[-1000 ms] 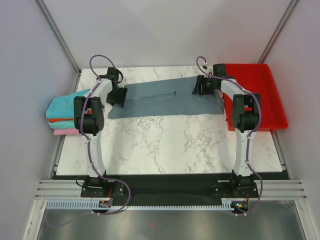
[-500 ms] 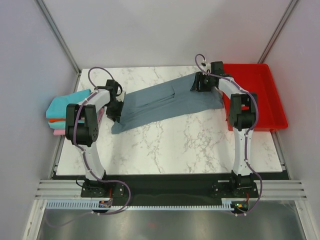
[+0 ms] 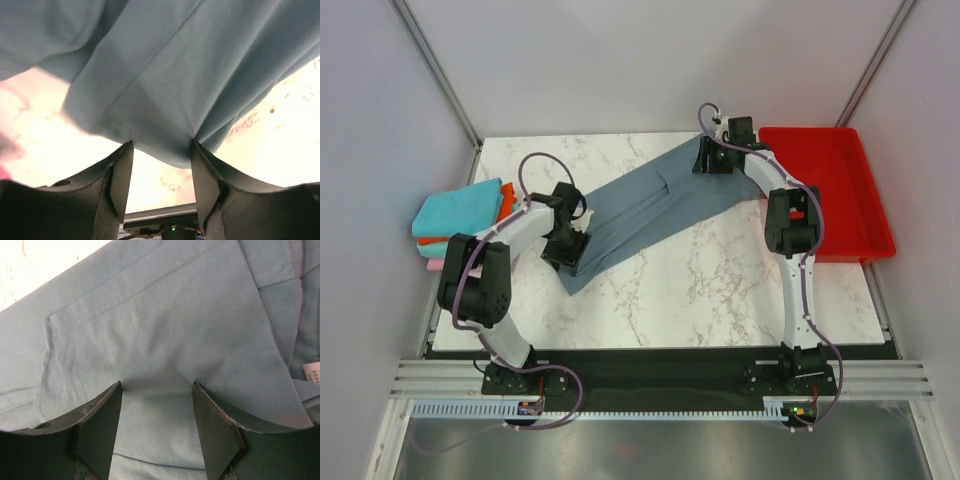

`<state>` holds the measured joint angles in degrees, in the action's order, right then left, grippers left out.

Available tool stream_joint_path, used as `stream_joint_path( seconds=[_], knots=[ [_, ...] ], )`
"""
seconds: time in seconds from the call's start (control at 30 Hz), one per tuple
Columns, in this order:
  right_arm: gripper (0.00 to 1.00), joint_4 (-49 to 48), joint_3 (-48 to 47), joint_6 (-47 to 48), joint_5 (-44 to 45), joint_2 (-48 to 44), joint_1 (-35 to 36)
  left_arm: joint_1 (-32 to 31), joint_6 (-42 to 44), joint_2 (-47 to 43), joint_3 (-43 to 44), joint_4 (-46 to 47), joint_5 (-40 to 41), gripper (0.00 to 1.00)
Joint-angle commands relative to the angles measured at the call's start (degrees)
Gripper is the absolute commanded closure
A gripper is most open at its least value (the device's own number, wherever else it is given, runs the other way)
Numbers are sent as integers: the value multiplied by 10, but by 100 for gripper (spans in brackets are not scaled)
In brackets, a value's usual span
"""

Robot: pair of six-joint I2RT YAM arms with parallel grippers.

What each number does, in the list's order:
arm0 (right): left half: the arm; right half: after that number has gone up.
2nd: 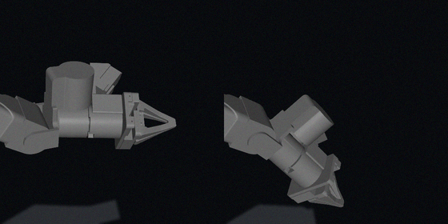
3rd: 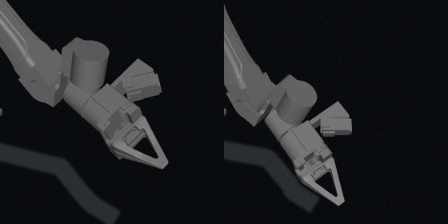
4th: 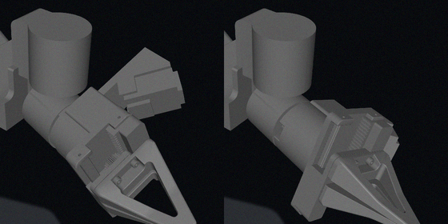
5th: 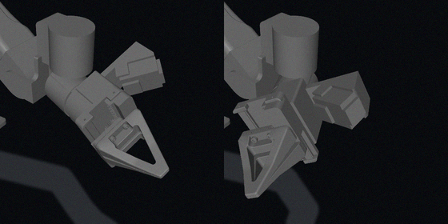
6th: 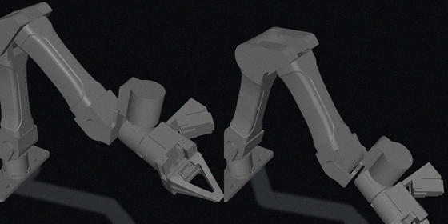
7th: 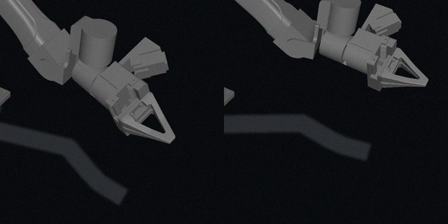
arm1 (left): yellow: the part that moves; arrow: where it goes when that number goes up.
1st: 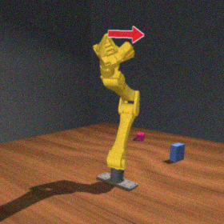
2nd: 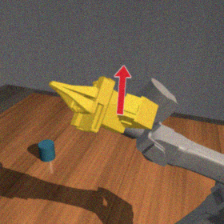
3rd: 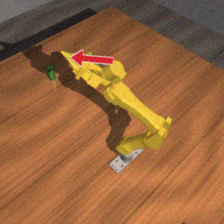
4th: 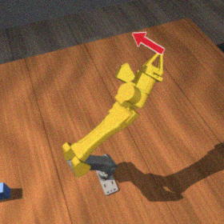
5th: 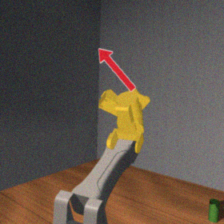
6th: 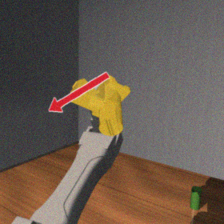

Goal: Fold and stack the t-shirts
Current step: Fold the tshirt

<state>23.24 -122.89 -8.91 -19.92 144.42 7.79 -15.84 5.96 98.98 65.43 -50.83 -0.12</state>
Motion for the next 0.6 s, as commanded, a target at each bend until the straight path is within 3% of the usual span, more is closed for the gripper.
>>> stream_joint_path(
  seconds=[0.0,0.07,0.13,0.23,0.4,0.57],
  knots=[
    [33,9,12,-15,17,-17,6,10,-1,-72,26,-26,39,42],
    [32,8,36,-14,17,-45,3,12,-1,-82,65,-26,39,42],
    [31,8,48,-14,13,-84,-1,15,26,-78,105,-35,72,28],
    [31,9,71,-17,13,-128,-8,16,43,-41,149,-18,75,21],
    [31,9,134,-46,-9,-174,-23,20,50,53,224,16,65,22],
    [31,7,212,-76,-32,-177,-40,37,50,193,354,22,52,27]
  ],
)
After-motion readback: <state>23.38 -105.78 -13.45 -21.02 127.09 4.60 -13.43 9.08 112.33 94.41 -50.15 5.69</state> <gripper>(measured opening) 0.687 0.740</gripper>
